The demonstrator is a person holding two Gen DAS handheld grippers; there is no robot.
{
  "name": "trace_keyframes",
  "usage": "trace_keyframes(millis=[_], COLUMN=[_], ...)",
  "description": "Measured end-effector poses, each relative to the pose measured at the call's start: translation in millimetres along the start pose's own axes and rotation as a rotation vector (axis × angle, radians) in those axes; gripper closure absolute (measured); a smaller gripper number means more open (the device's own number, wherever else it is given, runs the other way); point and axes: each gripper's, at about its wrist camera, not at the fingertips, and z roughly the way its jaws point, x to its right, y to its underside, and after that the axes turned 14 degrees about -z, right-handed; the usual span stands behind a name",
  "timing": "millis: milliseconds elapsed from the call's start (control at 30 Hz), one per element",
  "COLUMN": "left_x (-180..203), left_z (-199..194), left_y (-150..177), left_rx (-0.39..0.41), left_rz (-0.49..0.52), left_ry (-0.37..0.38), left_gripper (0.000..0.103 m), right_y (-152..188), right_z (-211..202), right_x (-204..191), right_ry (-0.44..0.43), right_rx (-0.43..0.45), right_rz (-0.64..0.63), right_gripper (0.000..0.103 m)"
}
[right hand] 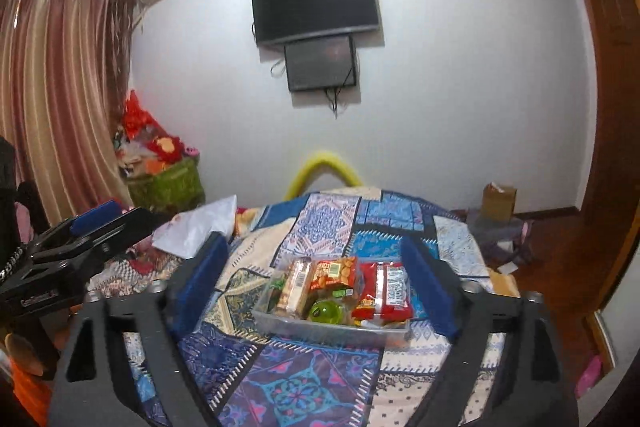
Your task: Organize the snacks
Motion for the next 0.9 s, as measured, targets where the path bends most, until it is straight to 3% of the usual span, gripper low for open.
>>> trace_keyframes(millis=[67, 900], left_x=[4.0, 11.2], left_z=[-9.3, -27.4], left_y=[2.4, 21.2], left_rx=[0.009, -0.027], left_rz=[0.012, 0.023], left_ry=[0.005, 0.014], left_gripper=[0.001, 0.001], right_y=[2.2, 18.6], right_z=[-7.3, -34.4], right_x=[0.4, -3.9], right_ry=[0.006, 0.020], right_rx=[0.015, 0.001], right_rz=[0.013, 0.018], right_gripper=[0.000, 0.000])
